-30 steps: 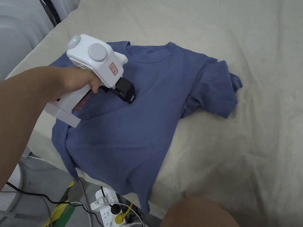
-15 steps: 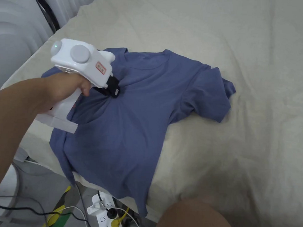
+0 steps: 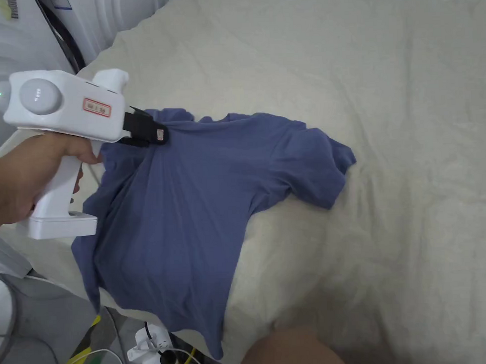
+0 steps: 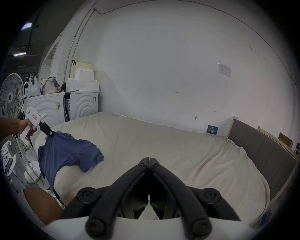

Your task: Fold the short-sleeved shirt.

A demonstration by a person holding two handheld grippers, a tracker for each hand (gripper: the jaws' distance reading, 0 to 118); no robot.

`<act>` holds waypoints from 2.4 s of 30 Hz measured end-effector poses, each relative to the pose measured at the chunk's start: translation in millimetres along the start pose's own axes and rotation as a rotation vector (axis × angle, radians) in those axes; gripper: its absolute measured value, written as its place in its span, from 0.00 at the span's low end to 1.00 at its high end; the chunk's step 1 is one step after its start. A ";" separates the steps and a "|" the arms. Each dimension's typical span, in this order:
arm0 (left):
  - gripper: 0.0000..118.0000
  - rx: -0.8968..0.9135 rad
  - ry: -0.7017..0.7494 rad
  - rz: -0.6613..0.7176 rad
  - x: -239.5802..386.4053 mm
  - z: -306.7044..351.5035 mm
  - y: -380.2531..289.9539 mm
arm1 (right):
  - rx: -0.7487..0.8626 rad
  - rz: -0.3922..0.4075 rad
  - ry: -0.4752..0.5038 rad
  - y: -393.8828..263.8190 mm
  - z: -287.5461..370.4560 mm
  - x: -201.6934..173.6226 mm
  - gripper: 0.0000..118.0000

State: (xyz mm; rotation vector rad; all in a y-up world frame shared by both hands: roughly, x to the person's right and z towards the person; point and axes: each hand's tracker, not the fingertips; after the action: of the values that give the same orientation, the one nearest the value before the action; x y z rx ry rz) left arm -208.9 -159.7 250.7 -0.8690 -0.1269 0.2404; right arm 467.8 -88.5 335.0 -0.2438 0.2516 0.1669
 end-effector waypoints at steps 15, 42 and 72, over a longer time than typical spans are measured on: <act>0.00 0.365 -0.204 -0.088 112.5 123.8 53.1 | 0.044 -0.040 -0.018 9.0 20.1 8.6 0.00; 0.00 0.434 -0.741 -0.268 541.6 -22.0 194.3 | 0.067 -0.135 -0.299 -23.9 116.7 135.7 0.00; 0.00 -0.095 -0.159 -0.128 267.8 -240.7 10.6 | -0.052 -0.097 -0.236 -62.7 45.8 113.0 0.00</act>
State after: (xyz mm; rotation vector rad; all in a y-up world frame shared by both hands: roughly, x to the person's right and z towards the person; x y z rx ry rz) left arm 98.0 -261.5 91.9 -0.9320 -0.3431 0.1842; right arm 598.1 -121.7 361.6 -0.2852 0.0004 0.1045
